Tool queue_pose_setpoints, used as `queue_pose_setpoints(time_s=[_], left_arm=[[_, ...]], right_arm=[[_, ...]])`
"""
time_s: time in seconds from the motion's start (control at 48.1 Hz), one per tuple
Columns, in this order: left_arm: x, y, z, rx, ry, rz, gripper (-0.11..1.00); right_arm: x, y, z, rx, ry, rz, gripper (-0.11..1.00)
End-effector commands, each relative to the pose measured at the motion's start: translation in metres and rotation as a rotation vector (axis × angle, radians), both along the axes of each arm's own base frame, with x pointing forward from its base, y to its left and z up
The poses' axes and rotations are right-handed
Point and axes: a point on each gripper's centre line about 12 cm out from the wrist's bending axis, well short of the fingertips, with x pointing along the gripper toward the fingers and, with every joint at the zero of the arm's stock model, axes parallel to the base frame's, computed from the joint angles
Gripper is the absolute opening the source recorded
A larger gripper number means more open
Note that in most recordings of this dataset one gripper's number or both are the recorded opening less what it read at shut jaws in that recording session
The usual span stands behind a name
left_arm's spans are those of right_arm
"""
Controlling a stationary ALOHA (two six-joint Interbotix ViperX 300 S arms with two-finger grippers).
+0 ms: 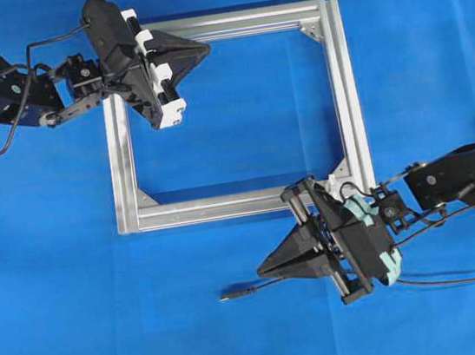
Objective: Insert the wire through the string loop located on the right side.
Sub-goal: 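Lower the open right gripper over the black USB cable plug end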
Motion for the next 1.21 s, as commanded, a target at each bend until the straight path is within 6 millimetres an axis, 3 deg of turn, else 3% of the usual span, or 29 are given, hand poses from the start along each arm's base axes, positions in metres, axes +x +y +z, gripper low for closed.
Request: queue_pose_setpoints(time_s=[0.0, 0.125, 0.582, 0.728, 0.915, 0.998, 1.185], left_arm=[[0.003, 0.002, 0.013, 0.006, -0.013, -0.004, 0.0], [0.004, 0.003, 0.012, -0.003, 0.005, -0.002, 0.0], [0.005, 0.005, 0.013, 0.003, 0.002, -0.002, 0.0], [0.005, 0.004, 0.013, 0.006, 0.002, -0.005, 0.0], [0.004, 0.004, 0.012, 0.005, 0.004, -0.005, 0.0], [0.004, 0.004, 0.013, 0.005, 0.003, -0.005, 0.0], [0.003, 0.005, 0.012, 0.004, 0.007, -0.002, 0.0]], right_arm=[[0.002, 0.009, 0.025, 0.025, -0.066, 0.018, 0.0], [0.001, 0.009, 0.025, 0.021, -0.041, 0.015, -0.06], [0.0, 0.015, 0.022, 0.132, 0.045, -0.001, -0.04], [0.0, 0.018, 0.022, 0.152, 0.055, -0.003, 0.17], [0.003, 0.017, 0.019, 0.166, 0.086, -0.04, 0.71], [0.005, 0.017, 0.017, 0.166, 0.102, -0.049, 0.9], [0.009, 0.02, 0.007, 0.167, 0.15, -0.068, 0.85]])
